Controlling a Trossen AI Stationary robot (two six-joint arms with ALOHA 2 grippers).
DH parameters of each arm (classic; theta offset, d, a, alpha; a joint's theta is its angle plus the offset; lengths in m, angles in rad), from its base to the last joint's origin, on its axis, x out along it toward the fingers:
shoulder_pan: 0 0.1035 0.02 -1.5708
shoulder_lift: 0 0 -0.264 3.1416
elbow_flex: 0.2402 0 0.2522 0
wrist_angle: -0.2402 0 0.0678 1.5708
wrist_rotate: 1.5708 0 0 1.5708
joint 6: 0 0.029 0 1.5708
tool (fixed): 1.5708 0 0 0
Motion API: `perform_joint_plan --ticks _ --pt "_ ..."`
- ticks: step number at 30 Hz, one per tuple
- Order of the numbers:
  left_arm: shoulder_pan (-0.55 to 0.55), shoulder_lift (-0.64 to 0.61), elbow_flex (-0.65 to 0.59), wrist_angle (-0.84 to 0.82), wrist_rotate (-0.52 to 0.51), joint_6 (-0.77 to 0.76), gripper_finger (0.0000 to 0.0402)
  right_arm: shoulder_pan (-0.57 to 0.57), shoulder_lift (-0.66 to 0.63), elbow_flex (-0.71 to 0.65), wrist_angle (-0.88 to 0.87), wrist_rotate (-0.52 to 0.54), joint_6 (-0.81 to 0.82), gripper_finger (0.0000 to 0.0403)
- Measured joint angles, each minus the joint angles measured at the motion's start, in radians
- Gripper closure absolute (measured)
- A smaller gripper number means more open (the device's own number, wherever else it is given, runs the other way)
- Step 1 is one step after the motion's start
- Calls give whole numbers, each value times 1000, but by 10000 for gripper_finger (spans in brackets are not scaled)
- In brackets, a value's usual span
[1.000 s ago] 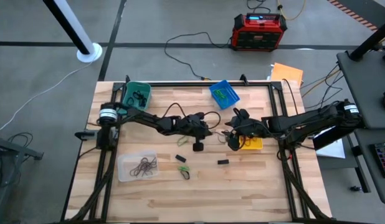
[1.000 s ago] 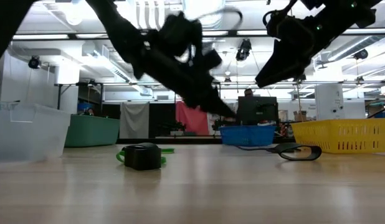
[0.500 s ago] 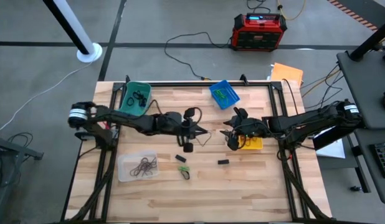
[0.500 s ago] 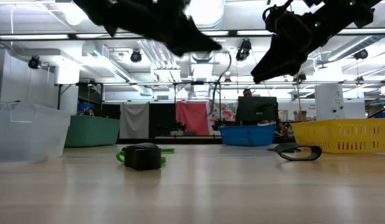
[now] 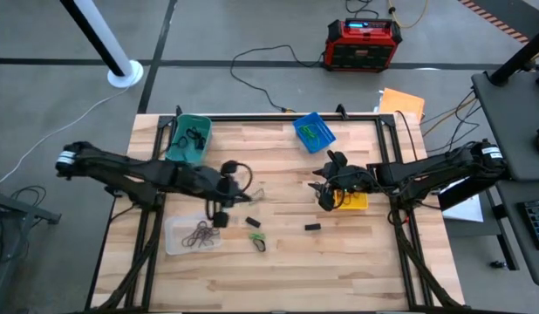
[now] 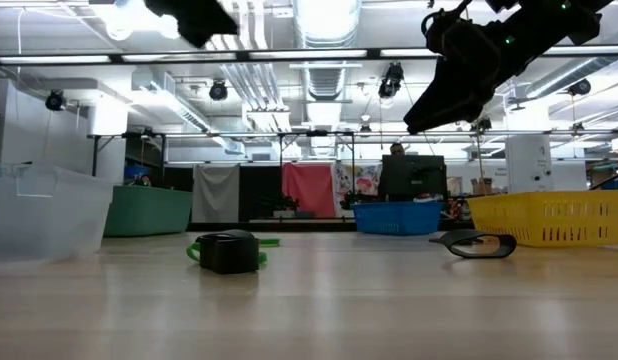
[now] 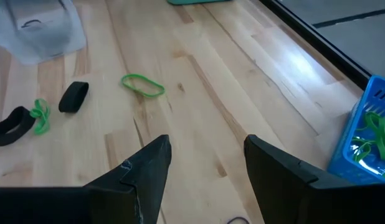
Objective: Sort rubber bands into baskets
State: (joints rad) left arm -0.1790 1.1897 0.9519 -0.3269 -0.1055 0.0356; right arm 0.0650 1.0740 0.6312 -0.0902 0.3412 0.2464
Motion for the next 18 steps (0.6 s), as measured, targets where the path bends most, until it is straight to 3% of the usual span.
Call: perform_joint_plan --ticks 10,14,18 --pt "-131 -215 3 -397 -16 -482 401 0 2 0 6 0 -12 204" --pt "-171 -232 3 -613 0 -697 401 0 2 0 7 0 -13 204" --pt "-203 -215 3 -727 68 -808 401 0 2 0 8 0 -14 204"
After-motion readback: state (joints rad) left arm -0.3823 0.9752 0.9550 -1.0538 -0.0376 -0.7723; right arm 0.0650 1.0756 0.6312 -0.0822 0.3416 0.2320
